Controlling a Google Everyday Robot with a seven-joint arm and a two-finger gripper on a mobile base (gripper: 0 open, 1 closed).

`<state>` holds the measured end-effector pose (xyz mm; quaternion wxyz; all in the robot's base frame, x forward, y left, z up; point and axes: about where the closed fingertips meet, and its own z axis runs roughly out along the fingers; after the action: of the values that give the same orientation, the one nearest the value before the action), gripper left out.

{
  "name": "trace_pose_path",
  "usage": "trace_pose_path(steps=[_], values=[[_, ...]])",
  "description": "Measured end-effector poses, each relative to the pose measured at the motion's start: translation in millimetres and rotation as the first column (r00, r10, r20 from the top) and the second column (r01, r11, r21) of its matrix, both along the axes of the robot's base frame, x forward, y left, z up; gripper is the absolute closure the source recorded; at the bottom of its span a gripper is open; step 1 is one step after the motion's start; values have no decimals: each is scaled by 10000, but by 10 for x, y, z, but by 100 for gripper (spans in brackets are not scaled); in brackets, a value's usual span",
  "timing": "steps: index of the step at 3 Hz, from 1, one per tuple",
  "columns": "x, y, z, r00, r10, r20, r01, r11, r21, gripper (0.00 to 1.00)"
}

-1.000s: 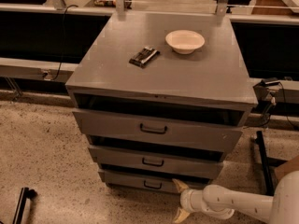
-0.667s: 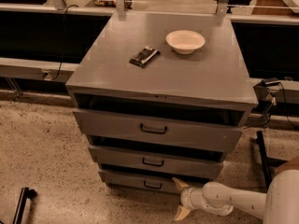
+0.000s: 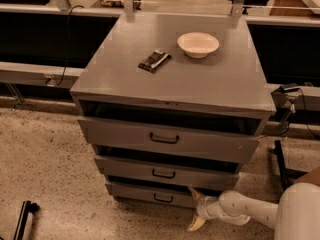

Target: Open bottom drawer

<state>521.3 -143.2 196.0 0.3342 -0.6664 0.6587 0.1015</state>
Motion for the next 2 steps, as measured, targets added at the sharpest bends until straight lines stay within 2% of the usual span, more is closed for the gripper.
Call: trace_pose_path(steps=[2], values=[[108,-212,-152,9959,-883,-195,883,9961,-22,33]])
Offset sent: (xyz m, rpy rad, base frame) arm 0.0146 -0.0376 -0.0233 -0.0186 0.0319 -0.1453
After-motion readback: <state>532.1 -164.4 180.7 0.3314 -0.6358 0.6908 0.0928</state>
